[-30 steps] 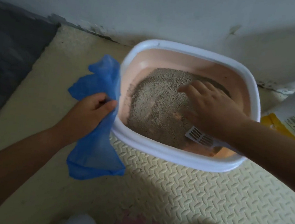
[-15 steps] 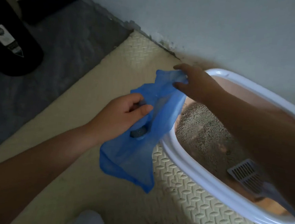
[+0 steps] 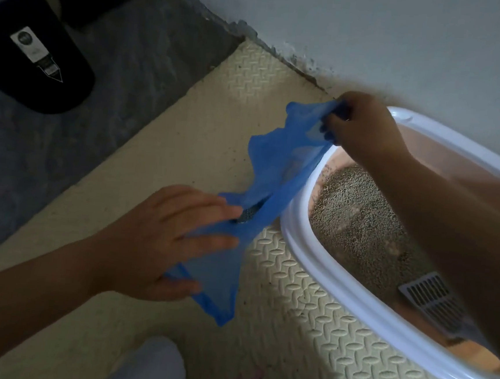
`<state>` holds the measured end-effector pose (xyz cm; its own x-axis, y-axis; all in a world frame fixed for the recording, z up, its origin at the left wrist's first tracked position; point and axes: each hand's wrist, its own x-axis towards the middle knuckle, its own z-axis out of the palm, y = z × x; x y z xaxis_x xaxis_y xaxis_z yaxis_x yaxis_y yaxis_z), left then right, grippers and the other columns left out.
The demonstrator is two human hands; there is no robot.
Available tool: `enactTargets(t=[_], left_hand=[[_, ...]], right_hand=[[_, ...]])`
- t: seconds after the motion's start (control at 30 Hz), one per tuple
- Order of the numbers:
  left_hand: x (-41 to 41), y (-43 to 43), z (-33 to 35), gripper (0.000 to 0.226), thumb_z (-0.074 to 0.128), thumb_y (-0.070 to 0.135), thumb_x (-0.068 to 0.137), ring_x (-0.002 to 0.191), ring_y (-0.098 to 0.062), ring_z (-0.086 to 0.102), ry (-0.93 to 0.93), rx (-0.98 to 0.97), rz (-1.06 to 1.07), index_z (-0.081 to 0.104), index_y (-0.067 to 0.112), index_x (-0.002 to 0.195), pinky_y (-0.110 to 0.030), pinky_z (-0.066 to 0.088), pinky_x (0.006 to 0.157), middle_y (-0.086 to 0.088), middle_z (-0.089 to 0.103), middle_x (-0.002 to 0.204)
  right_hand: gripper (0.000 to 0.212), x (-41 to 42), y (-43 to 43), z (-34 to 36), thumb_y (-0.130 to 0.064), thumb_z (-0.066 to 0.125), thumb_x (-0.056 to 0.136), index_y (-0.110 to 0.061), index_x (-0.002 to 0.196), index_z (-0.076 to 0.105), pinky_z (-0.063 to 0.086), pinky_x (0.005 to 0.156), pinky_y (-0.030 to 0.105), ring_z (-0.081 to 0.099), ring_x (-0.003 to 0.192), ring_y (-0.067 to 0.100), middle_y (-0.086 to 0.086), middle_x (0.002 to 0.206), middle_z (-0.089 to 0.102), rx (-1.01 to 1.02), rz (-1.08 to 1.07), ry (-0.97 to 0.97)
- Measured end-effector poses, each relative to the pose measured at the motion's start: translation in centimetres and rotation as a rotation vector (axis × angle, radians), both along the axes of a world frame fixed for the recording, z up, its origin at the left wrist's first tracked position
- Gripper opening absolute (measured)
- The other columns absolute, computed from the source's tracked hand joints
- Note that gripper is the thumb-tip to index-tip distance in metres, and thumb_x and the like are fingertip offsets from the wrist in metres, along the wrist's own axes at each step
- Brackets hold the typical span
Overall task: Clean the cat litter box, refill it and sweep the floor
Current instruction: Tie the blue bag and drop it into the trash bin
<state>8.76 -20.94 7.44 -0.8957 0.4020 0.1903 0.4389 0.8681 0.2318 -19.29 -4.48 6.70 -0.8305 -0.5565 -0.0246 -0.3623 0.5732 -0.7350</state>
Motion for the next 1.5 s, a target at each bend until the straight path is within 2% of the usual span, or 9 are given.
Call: enactTargets(t=[0.2,0.4,0.7,0.87,1.0,1.07,1.23,1.37,1.5], left_hand=[[2.2,-0.3,-2.2,0.073,0.046,0.071,0.082,0.139,-0.015,0.028,-0.017,-0.257,-0.157,0.045,0.022,0.136,-0.04,0.018,0.115,0.004,0.038,0.147],[1.7,-0.4,-3.4,0.035,0.044,0.039,0.099,0.135,-0.018,0.035,0.106,-0.314,-0.162,0.054,0.019,0.125,-0.039,0.022,0.114,0.0,0.049,0.14],[-2.4,-0.7,-0.1,0.039,0.044,0.033,0.099,0.101,-0.023,0.057,0.124,-0.012,0.139,0.073,0.007,0.092,-0.036,0.039,0.094,-0.008,0.066,0.111],[-4.4,-1.8,2.7,0.027,0.049,0.023,0.093,0.1,0.001,0.051,0.175,0.3,0.431,0.066,0.002,0.094,-0.015,0.034,0.093,0.013,0.057,0.108],[-6.0,-1.3,4.8,0.023,0.04,0.021,0.097,0.104,-0.002,0.058,0.165,0.629,0.527,0.06,0.026,0.105,-0.021,0.042,0.093,0.016,0.064,0.109],[-7.1,-0.5,5.7,0.024,0.036,0.03,0.099,0.097,-0.013,0.065,0.094,0.864,0.559,0.055,0.043,0.093,-0.035,0.046,0.093,0.009,0.072,0.097],[-10.1,0.8,6.6,0.023,0.031,0.025,0.101,0.055,-0.012,0.052,0.069,1.018,0.535,0.043,0.022,0.082,-0.041,0.055,0.083,0.004,0.051,0.053],[-11.2,0.8,6.3,0.024,0.03,0.024,0.1,0.052,-0.011,0.047,0.078,1.136,0.58,0.043,0.02,0.08,-0.036,0.055,0.079,0.006,0.047,0.052],[-11.3,0.5,5.9,0.024,0.03,0.026,0.099,0.052,-0.011,0.046,0.064,1.165,0.594,0.043,0.02,0.08,-0.036,0.056,0.078,0.005,0.046,0.054]], right_hand=[[0.016,-0.5,0.6,-0.3,-0.015,0.053,0.079,-0.005,0.087,0.063,0.056,0.074,0.048,0.069,0.071,0.025,0.007,0.074,0.071,-0.028,-0.037,0.003],[0.012,-0.6,1.0,-0.3,-0.012,0.054,0.081,-0.006,0.086,0.063,0.057,0.074,0.048,0.069,0.07,0.024,0.008,0.074,0.07,-0.042,-0.041,-0.023],[0.014,0.3,1.5,0.3,-0.017,0.055,0.081,-0.007,0.087,0.063,0.055,0.075,0.049,0.067,0.075,0.028,0.009,0.08,0.071,-0.019,-0.013,0.002],[0.012,1.6,2.1,2.2,-0.016,0.053,0.081,-0.015,0.088,0.063,0.055,0.077,0.044,0.067,0.074,0.02,0.0,0.076,0.068,-0.134,-0.016,0.03],[0.01,2.8,2.0,4.4,-0.014,0.055,0.083,-0.016,0.088,0.064,0.05,0.069,0.017,0.06,0.074,0.002,-0.008,0.083,0.066,-0.249,-0.012,0.127],[0.011,3.6,1.7,5.4,-0.012,0.054,0.084,-0.022,0.083,0.06,0.048,0.071,0.011,0.059,0.084,-0.004,-0.01,0.102,0.065,-0.327,0.04,0.104],[0.002,3.8,0.4,5.2,-0.025,0.053,0.074,-0.025,0.076,0.055,0.044,0.083,0.019,0.059,0.098,0.003,-0.004,0.114,0.064,-0.38,0.258,-0.313],[0.05,2.2,1.0,3.8,-0.056,0.053,0.082,-0.011,0.098,0.067,0.049,0.081,0.03,0.064,0.095,0.021,0.008,0.102,0.068,-0.417,0.362,-0.808],[0.018,1.8,1.1,1.7,-0.014,0.047,0.094,-0.018,0.098,0.063,0.043,0.071,0.012,0.059,0.071,-0.003,0.002,0.098,0.065,-0.269,0.097,-0.476]])
